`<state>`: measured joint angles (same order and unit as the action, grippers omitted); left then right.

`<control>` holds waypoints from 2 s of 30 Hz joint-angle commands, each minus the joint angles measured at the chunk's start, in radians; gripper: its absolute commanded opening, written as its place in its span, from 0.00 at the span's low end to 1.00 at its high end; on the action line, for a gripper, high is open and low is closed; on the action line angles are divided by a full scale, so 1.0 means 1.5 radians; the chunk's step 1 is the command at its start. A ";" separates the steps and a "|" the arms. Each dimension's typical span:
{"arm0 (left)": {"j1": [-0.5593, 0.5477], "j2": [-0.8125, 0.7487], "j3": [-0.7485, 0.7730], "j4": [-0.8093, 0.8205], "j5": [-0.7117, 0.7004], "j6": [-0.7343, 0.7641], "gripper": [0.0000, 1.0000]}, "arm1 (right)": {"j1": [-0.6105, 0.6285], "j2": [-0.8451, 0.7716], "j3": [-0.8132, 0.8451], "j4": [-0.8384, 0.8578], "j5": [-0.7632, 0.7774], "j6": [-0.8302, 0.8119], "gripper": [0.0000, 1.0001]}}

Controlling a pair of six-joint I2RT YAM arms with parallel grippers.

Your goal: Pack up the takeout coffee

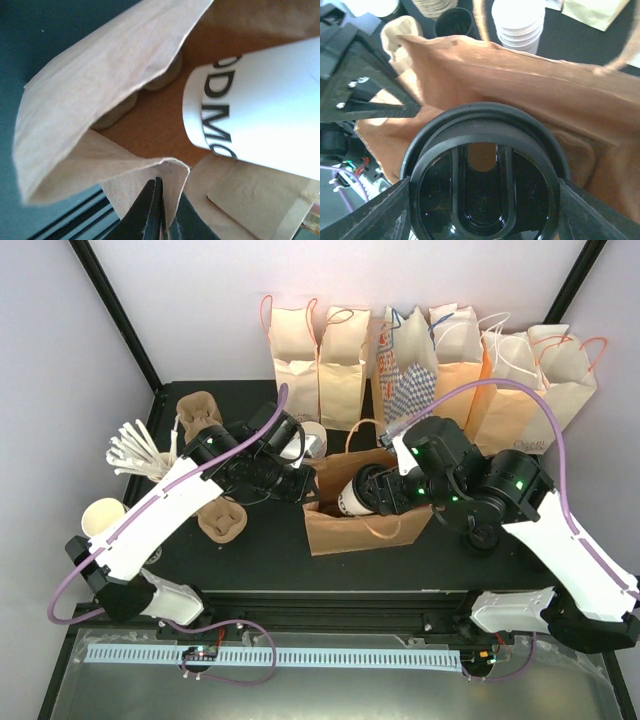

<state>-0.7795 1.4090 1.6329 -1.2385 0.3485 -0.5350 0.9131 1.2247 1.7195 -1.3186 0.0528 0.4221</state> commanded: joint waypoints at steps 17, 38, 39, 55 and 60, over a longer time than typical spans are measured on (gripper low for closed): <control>-0.003 -0.003 0.102 -0.009 -0.081 0.148 0.06 | 0.049 0.018 -0.010 -0.023 0.029 -0.058 0.50; -0.004 -0.119 0.001 0.013 -0.090 0.127 0.50 | 0.264 0.036 -0.102 -0.003 0.248 -0.039 0.49; -0.005 -0.125 -0.011 0.014 -0.081 0.121 0.58 | 0.264 0.038 -0.103 0.000 0.246 -0.043 0.49; -0.012 0.024 0.040 -0.051 -0.154 0.089 0.62 | 0.270 0.042 -0.120 0.046 0.230 -0.058 0.49; -0.014 0.049 0.063 -0.062 -0.208 0.084 0.18 | 0.294 0.052 -0.127 0.026 0.260 -0.067 0.49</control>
<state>-0.7918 1.4773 1.6550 -1.2728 0.1295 -0.3992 1.3231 1.2953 1.5368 -1.2709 0.3878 0.3378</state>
